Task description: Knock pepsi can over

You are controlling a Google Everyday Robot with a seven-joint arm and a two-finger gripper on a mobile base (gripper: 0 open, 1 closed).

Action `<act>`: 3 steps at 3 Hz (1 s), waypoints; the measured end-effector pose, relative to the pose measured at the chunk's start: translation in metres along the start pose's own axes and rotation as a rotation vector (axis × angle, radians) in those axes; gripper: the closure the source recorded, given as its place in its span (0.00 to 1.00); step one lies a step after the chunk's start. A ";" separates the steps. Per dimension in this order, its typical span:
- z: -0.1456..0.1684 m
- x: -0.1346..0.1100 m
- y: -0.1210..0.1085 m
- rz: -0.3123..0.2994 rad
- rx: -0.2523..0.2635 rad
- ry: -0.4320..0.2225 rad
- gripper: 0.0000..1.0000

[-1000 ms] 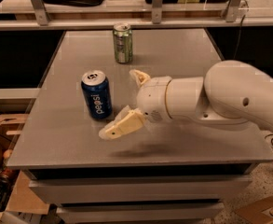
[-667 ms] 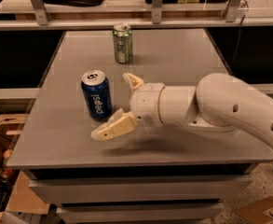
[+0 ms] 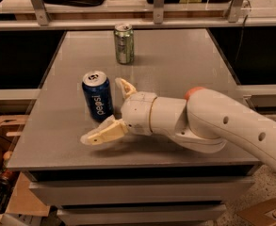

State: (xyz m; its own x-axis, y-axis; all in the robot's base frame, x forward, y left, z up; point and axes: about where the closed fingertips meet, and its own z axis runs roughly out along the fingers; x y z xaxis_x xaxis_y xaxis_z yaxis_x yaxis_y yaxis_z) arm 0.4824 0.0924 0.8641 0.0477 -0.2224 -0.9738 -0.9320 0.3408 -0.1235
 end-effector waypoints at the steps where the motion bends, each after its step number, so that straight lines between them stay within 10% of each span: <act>1: 0.012 -0.003 0.003 -0.004 -0.019 -0.038 0.00; 3: 0.030 -0.012 0.001 -0.020 -0.063 -0.076 0.18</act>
Offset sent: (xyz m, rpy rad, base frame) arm 0.0123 0.0309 0.0043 0.0764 -0.0277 0.0790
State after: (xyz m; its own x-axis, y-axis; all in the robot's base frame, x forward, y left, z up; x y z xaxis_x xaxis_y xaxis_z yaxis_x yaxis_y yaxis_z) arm 0.4914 0.1229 0.8696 0.0920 -0.1576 -0.9832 -0.9511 0.2785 -0.1336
